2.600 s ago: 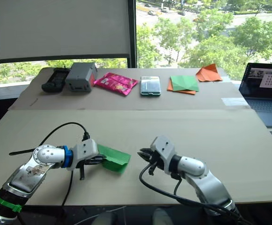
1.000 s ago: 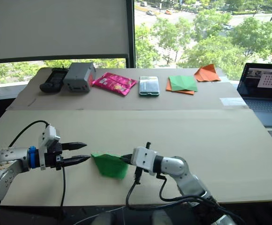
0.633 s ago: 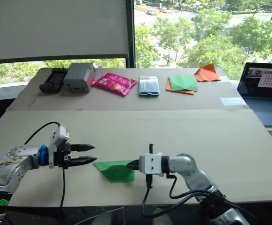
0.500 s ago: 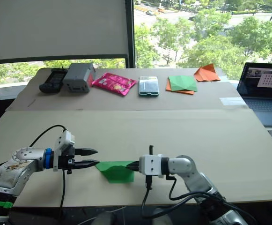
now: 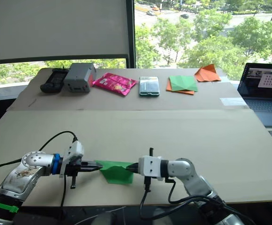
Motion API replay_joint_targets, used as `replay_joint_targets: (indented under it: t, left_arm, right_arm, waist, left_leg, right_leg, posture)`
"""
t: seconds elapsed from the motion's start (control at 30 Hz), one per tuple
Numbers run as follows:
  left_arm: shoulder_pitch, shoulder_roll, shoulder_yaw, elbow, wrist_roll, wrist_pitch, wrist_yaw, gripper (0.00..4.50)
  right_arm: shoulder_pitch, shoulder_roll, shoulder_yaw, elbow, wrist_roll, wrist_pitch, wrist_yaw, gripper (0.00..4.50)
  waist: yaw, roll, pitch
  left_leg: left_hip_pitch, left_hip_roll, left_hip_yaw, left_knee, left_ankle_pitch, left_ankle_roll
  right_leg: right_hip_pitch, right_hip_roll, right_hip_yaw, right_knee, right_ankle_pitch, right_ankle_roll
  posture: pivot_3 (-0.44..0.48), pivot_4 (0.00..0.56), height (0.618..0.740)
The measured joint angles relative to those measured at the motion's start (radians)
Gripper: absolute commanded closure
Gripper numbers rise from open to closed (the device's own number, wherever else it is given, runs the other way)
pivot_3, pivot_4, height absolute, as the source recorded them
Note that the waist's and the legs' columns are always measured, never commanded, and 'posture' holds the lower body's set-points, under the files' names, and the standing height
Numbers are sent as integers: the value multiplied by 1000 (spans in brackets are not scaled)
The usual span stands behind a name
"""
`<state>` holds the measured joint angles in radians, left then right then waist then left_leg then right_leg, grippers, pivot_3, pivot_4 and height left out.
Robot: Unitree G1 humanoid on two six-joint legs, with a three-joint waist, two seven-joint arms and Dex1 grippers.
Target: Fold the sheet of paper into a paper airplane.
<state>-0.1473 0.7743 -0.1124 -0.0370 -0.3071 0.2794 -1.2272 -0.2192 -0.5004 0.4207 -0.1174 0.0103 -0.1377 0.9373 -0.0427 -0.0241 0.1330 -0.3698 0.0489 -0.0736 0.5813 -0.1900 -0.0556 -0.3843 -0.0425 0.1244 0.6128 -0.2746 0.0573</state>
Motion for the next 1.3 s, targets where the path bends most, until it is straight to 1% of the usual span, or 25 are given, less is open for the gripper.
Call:
replay_joint_targets:
  t: [0.2, 0.47, 0.67, 0.83, 0.97, 1.2, 1.3]
  left_arm:
    - [-13, -20, -19, 15, 19, -15, 9, 4477]
    - [-33, -18, -43, 35, 70, -46, 18, 4477]
    - [-84, -34, -46, 78, 105, -36, 73, 4477]
    - [-69, -22, -55, 70, 113, -62, 66, 4477]
    - [-53, 3, -65, 56, 126, -98, 56, 4477]
    - [-62, 3, -73, 62, 136, -130, 56, 4477]
    - [-70, 3, -83, 74, 149, -152, 54, 4477]
  right_arm:
    - [2, 0, 0, -15, -6, 23, -1, 4500]
    - [4, 3, -2, -38, -1, 82, -1, 4500]
    - [4, 2, -2, -49, 4, 92, 1, 4500]
    - [4, 5, -2, -50, 3, 100, -1, 4500]
    - [4, 11, -2, -63, 4, 139, -6, 4500]
    - [-3, 19, -2, -73, 12, 239, -4, 4500]
    - [-26, 42, -1, -72, 11, 305, -12, 4500]
  waist:
    - [1, 0, 0]
    - [1, 1, -2]
    - [0, 3, -3]
    - [0, 4, -4]
    - [-3, 7, -6]
    - [-1, 8, -8]
    - [-1, 9, -9]
  left_leg:
    - [0, 0, 0, 0, 0, 0]
    - [1, 0, 0, 1, 0, 0]
    - [1, 0, 0, 1, 0, 0]
    - [1, 0, 0, 1, 0, 0]
    - [1, 0, 0, 0, 0, 0]
    - [1, 0, 0, 1, 0, 0]
    - [1, 0, 0, 1, 0, 0]
  right_leg:
    - [0, 0, 0, 0, 0, 0]
    - [2, 0, 0, 0, 0, 0]
    - [2, 0, 0, 0, 0, 0]
    - [2, 0, 0, 1, 0, 0]
    - [2, 0, 0, 0, 0, 0]
    - [2, 0, 0, 0, 0, 0]
    - [2, 0, 0, 1, 0, 0]
  posture:
    - [0, 150, 740]
    - [0, 150, 740]
    - [0, 150, 740]
    - [0, 150, 740]
    - [0, 150, 740]
    - [0, 150, 740]
    - [0, 150, 740]
